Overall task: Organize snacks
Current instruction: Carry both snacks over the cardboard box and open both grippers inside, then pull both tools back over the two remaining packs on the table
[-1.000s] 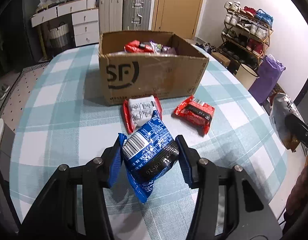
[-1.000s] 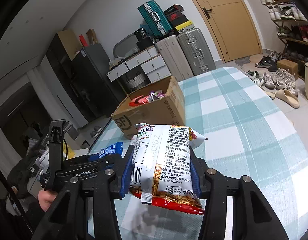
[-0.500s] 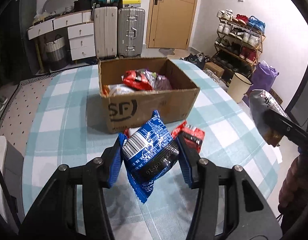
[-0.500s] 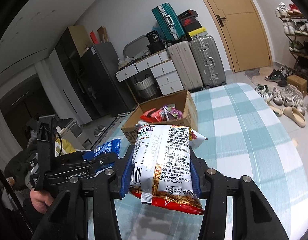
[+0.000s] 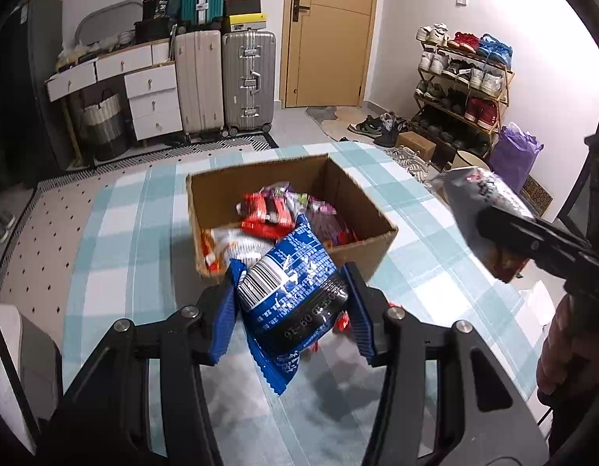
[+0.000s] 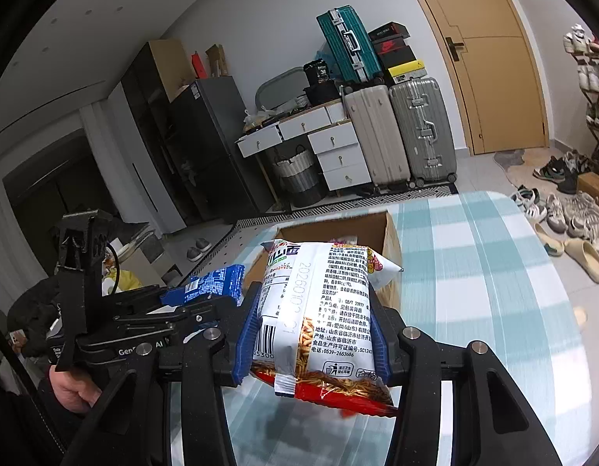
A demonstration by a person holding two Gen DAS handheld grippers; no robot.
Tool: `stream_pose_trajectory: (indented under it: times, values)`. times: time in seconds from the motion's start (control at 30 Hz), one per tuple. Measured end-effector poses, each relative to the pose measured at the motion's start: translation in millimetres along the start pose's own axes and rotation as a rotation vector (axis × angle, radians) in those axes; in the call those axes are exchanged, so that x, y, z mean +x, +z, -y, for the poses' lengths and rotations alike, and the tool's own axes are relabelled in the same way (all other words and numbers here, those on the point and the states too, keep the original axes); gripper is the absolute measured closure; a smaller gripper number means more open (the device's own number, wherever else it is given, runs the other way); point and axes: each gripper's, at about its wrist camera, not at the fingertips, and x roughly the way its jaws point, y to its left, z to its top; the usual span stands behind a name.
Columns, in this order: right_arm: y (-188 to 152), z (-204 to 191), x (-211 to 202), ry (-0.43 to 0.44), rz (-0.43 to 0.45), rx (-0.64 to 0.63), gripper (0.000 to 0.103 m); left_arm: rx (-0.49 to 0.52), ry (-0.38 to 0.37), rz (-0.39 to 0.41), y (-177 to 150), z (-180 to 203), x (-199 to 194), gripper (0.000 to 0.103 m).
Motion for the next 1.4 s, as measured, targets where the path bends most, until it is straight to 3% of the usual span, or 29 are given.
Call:
stream_pose_trajectory:
  times: [0.6, 1.0, 1.07, 1.17, 1.2, 1.23, 1.4]
  values:
    - [65, 13, 79, 0.009, -0.05, -0.044, 0.055, 0.033, -0.01, -0.015, 72, -7, 55, 0.055]
    - [73, 32, 135, -0.003, -0.108, -0.047, 0.054, 0.035, -0.025, -0.08, 89, -21, 116, 0.055]
    - [73, 36, 144, -0.007, -0.119, -0.048, 0.054, 0.024, -0.045, -0.093, 91, -24, 125, 0.05]
    - [72, 39, 153, -0.002, -0.117, -0.054, 0.045, 0.033, -0.01, -0.08, 93, -28, 131, 0.038]
    - [71, 40, 155, -0.008, -0.112, -0.058, 0.035, 0.031, 0.004, -0.078, 93, -30, 132, 0.029]
    - [71, 42, 156, -0.02, -0.108, -0.057, 0.029, 0.025, 0.013, -0.071, 94, -33, 131, 0.027]
    - [67, 48, 145, -0.029, -0.087, -0.043, 0.029, 0.002, 0.009, -0.07, 90, -43, 126, 0.027]
